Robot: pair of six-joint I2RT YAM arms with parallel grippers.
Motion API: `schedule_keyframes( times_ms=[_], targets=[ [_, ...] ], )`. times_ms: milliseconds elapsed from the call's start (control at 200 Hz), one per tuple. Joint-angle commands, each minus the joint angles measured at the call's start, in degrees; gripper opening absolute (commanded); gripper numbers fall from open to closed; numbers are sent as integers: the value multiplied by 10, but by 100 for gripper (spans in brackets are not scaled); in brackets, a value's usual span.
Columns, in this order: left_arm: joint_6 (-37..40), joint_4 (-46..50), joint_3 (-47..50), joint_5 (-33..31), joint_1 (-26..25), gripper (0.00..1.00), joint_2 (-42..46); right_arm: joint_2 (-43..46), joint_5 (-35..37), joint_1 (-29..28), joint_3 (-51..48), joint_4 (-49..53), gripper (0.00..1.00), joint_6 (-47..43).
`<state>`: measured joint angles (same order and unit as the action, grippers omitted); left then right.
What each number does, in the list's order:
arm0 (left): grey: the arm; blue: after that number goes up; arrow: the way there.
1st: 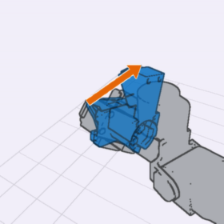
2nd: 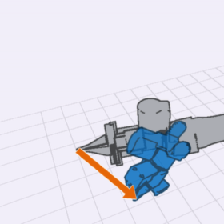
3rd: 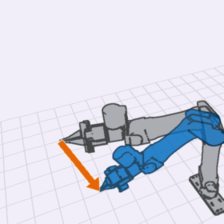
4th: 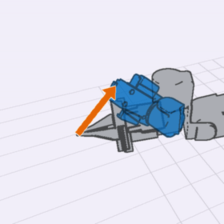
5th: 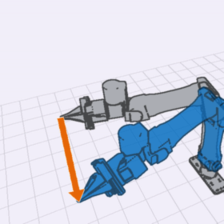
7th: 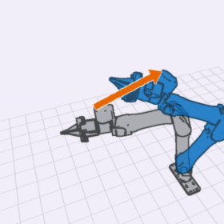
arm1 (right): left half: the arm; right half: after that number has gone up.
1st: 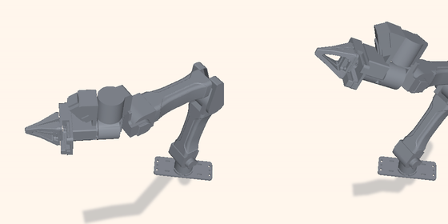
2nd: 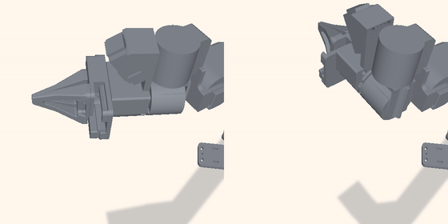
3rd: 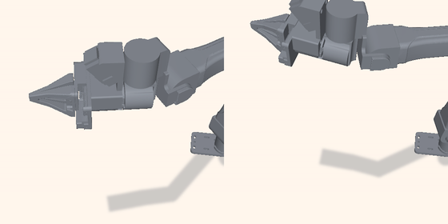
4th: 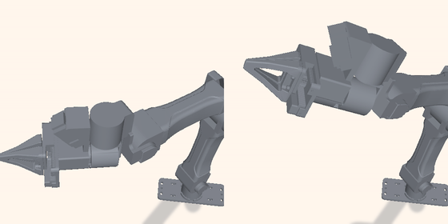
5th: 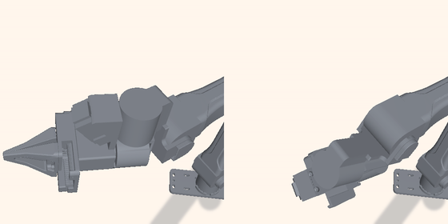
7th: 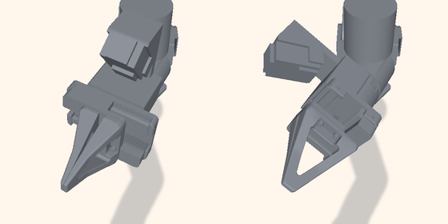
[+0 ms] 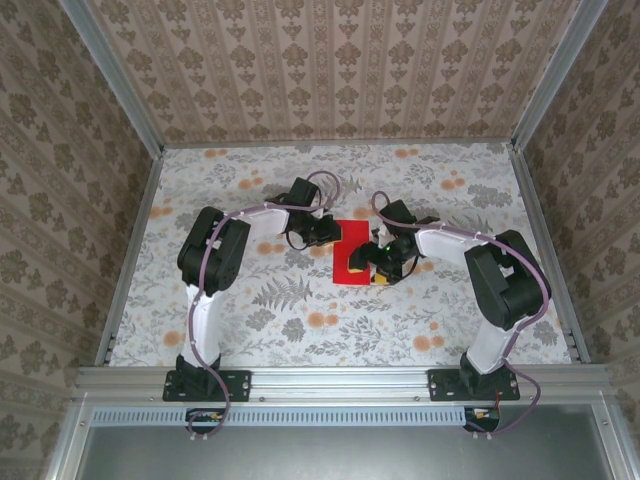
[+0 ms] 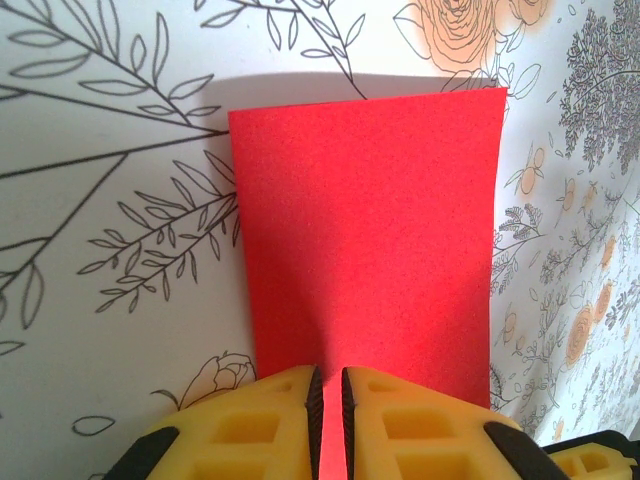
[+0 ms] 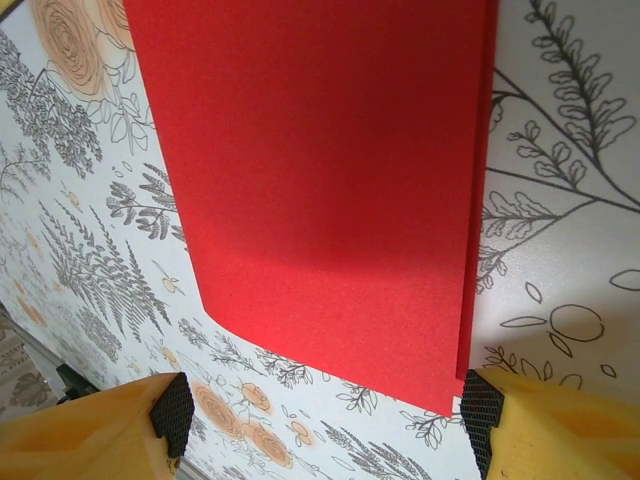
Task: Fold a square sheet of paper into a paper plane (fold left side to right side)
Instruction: Fold the triangle a second time at the center of the table.
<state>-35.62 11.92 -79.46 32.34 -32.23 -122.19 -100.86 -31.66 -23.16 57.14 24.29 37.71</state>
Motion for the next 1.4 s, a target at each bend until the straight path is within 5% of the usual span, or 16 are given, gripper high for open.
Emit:
schedule_keyframes(
  times_ms=[0,660,1065,1395],
  targets=[
    [2,23,8,-14,-5,17,8,-14,12,-1,-2,19,74,-2],
    [8,21,6,-9,-4,18,19,-9,-29,9,-3,-51,66,38],
    [103,17,0,0,17,45,132,-35,-80,33,17,-116,68,44],
    [190,-57,193,-90,-31,61,329,-84,-81,67,95,-73,66,39]
  ],
)
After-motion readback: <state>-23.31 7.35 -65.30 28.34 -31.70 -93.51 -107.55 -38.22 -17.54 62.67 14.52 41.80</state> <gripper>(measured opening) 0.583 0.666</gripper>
